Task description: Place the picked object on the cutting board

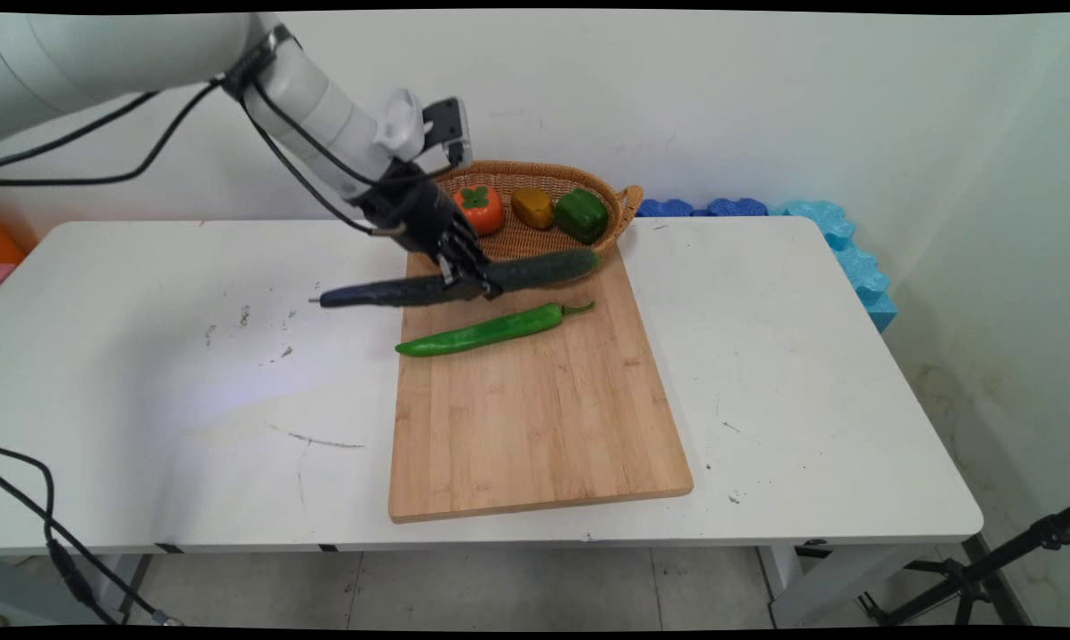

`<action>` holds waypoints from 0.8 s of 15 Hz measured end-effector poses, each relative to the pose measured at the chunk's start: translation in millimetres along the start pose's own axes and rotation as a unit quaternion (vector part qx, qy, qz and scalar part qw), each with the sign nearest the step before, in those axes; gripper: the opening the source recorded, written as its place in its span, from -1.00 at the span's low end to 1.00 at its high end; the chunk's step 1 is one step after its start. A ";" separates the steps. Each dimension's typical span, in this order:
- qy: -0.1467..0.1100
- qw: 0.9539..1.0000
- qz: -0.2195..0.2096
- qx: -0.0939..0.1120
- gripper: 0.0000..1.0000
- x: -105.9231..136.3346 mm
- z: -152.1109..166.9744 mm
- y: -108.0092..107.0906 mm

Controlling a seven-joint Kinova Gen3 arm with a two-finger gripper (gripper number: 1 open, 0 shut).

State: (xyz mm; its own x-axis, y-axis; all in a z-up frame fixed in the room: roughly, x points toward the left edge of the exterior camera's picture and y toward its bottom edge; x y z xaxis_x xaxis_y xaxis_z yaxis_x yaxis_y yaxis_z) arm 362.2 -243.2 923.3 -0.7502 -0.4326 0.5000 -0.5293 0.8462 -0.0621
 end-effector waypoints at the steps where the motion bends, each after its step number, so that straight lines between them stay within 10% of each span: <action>1: -0.003 1.000 -0.011 0.000 -1.00 -2.8 5.6 3.9; 12: -0.009 0.999 -0.030 -0.013 -1.00 -23.6 69.0 16.4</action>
State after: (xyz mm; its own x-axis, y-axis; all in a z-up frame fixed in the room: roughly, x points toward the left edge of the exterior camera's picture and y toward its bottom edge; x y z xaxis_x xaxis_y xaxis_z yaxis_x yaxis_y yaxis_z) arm 343.9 -240.6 850.8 -0.7249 -0.4883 0.4859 -0.5635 0.8260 -0.0105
